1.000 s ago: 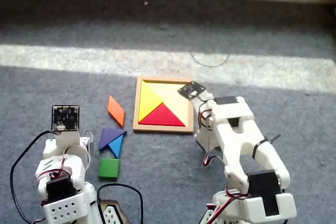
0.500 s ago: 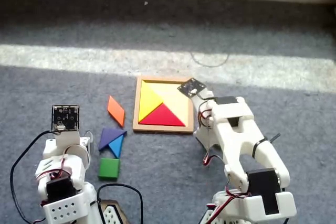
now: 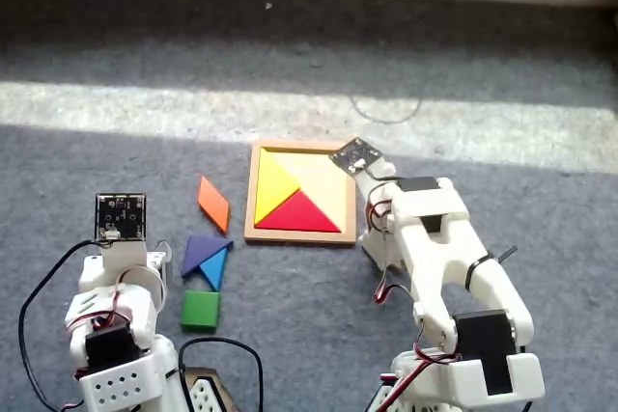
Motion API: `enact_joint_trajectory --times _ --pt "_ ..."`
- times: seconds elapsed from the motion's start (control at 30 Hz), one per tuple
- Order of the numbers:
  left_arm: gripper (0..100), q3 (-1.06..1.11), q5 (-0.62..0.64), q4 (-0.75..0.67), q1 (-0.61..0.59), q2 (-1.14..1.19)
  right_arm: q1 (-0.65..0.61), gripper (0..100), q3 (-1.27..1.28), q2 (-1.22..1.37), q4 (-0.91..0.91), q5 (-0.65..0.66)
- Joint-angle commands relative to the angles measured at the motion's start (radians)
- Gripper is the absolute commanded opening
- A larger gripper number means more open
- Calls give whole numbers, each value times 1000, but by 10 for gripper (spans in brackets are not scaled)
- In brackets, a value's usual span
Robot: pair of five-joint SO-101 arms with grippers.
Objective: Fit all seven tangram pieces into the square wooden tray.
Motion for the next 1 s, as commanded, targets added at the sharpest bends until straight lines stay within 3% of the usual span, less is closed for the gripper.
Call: enact_joint_trajectory --times 0.0,0.17,0.33,0.53,0.97 --pt "214 18 5 -15 -8 -7 4 41 -38 -15 -22 12" --pt "214 18 5 -15 -8 -7 4 40 -42 -44 67 8" --pt "214 18 5 -14 -8 -7 4 40 -41 -232 108 2" --pt "214 18 5 -14 -8 -7 -39 40 -45 -380 124 -97" --pt "214 18 5 -14 -8 -7 -200 40 -390 -76 125 -373"
